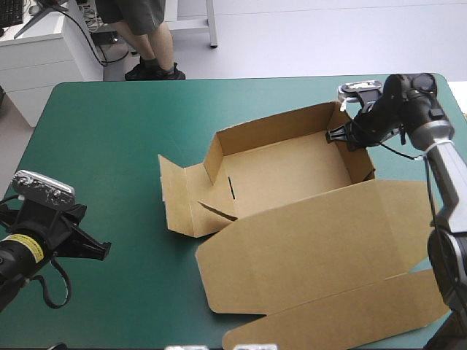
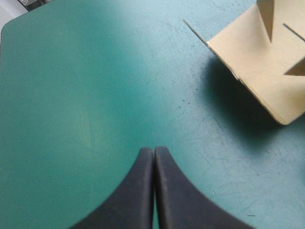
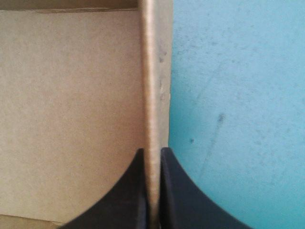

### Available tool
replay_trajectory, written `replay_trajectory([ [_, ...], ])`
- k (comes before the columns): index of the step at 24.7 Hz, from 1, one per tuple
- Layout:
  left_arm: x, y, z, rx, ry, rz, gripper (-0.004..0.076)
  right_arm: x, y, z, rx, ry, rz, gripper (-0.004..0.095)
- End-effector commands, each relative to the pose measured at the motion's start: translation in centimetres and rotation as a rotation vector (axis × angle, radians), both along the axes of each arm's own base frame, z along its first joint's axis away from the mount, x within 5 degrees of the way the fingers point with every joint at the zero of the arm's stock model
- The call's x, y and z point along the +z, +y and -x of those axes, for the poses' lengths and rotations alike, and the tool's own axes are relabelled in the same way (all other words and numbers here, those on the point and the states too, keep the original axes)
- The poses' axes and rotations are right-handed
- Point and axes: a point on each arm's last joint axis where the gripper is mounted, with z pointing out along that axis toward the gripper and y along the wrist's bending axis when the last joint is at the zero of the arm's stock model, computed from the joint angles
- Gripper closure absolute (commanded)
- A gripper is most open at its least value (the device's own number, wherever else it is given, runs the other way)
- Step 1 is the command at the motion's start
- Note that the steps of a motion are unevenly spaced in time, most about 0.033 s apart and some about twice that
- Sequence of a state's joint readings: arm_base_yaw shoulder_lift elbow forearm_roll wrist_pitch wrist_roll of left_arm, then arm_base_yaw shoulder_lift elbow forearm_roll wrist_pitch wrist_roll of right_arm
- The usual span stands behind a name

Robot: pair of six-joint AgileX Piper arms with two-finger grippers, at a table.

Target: Fold the box

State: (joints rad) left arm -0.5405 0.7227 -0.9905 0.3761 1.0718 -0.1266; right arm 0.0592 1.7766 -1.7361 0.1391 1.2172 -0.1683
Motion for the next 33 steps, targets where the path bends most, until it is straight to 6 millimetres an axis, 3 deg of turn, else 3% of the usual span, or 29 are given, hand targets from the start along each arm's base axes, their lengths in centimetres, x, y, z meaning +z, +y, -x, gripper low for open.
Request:
replay_trajectory([
  [1,1.1,0.0,-0.1,-0.006,-0.07,0.018,0.0733,6.1,-0.9,3.8,0.011,-0.146,-0.065,0.0927],
  [6,1.0,0.0,-0.1,-0.003,-0.069,0.019,0.0732,10.6,-1.9,7.9,0.012,-0.292,-0.114,0.0927],
  [10,0.8,-0.2,-0.4,-0.004,-0.052,0.02,0.0731,12.8,-2.5,10.4,0.005,-0.371,-0.102,0.0927],
  [17,0.0,-1.7,-2.2,-0.025,-0.002,0.031,0.0704,14.9,-3.0,13.2,-0.008,-0.453,-0.102,0.0927],
  [21,-0.7,-2.9,-5.1,-0.005,0.003,0.095,0.0705,15.0,-2.9,13.5,-0.006,-0.461,-0.104,0.0927],
  [26,-2.7,-1.5,-8.6,0.023,0.122,0.126,0.0705,15.0,-2.7,13.5,0.01,-0.46,-0.128,0.0927],
  [30,-3.6,2.0,-11.4,0.078,0.145,0.42,0.0705,15.0,-2.6,13.5,0.019,-0.462,-0.138,0.0927],
  [33,-4.2,4.3,-11.8,0.112,0.134,0.546,0.0706,15.1,-2.5,13.4,0.018,-0.471,-0.142,0.0927],
])
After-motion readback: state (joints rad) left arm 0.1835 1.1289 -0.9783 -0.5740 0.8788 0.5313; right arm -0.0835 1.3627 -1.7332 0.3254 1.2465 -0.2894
